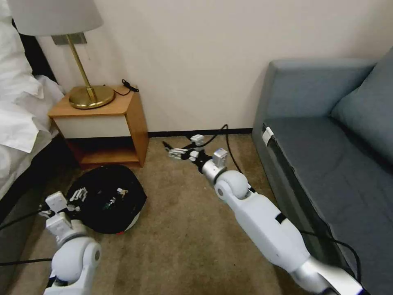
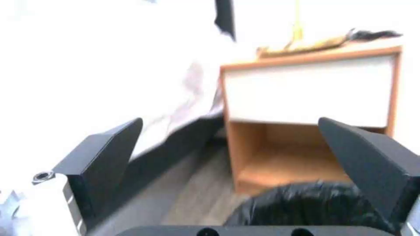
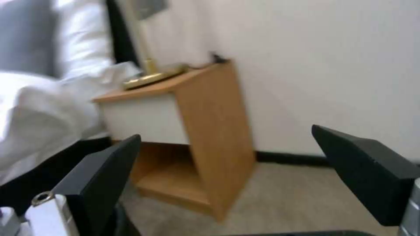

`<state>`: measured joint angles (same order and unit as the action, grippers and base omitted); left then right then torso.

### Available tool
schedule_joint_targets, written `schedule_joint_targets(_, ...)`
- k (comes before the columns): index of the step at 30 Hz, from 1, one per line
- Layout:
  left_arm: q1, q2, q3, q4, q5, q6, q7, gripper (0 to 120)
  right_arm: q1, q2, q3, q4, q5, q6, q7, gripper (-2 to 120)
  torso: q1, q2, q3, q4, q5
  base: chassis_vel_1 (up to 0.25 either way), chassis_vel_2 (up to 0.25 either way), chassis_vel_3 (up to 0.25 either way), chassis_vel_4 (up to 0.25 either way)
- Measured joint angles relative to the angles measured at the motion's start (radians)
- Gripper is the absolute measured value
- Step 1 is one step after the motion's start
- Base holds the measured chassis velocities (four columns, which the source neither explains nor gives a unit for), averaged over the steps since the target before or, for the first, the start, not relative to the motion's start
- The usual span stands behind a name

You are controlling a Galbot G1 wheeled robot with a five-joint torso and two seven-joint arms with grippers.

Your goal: Pick up the trash bin, then pick up the garbage on the floor and place it into the trash bin.

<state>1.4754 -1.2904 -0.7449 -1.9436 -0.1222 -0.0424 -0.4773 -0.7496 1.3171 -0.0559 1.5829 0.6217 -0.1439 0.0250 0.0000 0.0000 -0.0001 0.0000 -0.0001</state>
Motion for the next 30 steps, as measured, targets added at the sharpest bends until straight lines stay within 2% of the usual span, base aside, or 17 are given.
schedule_joint_targets(2,0.004,0.027,0.000,-0.003,0.010,-0.077,0.018,100,-0.067,-0.009,0.027,0.071,0.047,-0.049,0.080,100,0.000,0.000,0.000,-0.0001,0.0003,0.000,0.000,0.000,0.000)
schedule_joint_targets(3,0.004,0.027,0.000,-0.003,0.010,-0.077,0.018,100,-0.067,-0.009,0.027,0.071,0.047,-0.049,0.080,100,0.000,0.000,0.000,-0.0001,0.0003,0.000,0.000,0.000,0.000)
schedule_joint_targets(7,0.026,0.057,0.001,-0.019,0.007,-0.152,0.053,100,-0.175,-0.009,0.071,0.160,0.058,-0.074,0.137,100,0.000,0.000,0.000,-0.0001,0.0002,0.000,0.000,0.000,0.000)
schedule_joint_targets(12,0.048,0.062,0.012,-0.041,-0.021,-0.200,0.086,100,-0.255,0.012,0.113,0.214,0.008,-0.073,0.149,100,0.000,0.000,0.000,0.0000,0.0002,0.000,0.000,0.000,0.000)
schedule_joint_targets(15,0.050,0.061,0.015,-0.044,-0.027,-0.204,0.087,100,-0.269,0.019,0.121,0.224,-0.002,-0.070,0.150,100,0.000,0.000,0.000,-0.0001,0.0002,0.000,0.000,0.000,0.000)
schedule_joint_targets(18,0.052,0.045,0.031,-0.047,-0.033,-0.217,0.099,100,-0.325,0.048,0.159,0.257,-0.075,-0.041,0.144,100,0.000,0.000,0.000,-0.0001,0.0000,0.000,0.000,0.000,0.000)
schedule_joint_targets(21,0.059,0.038,0.034,-0.047,-0.029,-0.220,0.102,100,-0.340,0.056,0.172,0.267,-0.097,-0.029,0.141,100,0.000,0.000,0.000,-0.0001,0.0000,0.000,0.000,0.000,0.000)
schedule_joint_targets(30,0.066,0.031,0.036,-0.045,-0.025,-0.222,0.103,100,-0.351,0.060,0.178,0.272,-0.106,-0.021,0.139,100,0.000,0.000,0.000,0.0000,0.0001,0.000,0.000,0.000,0.000)
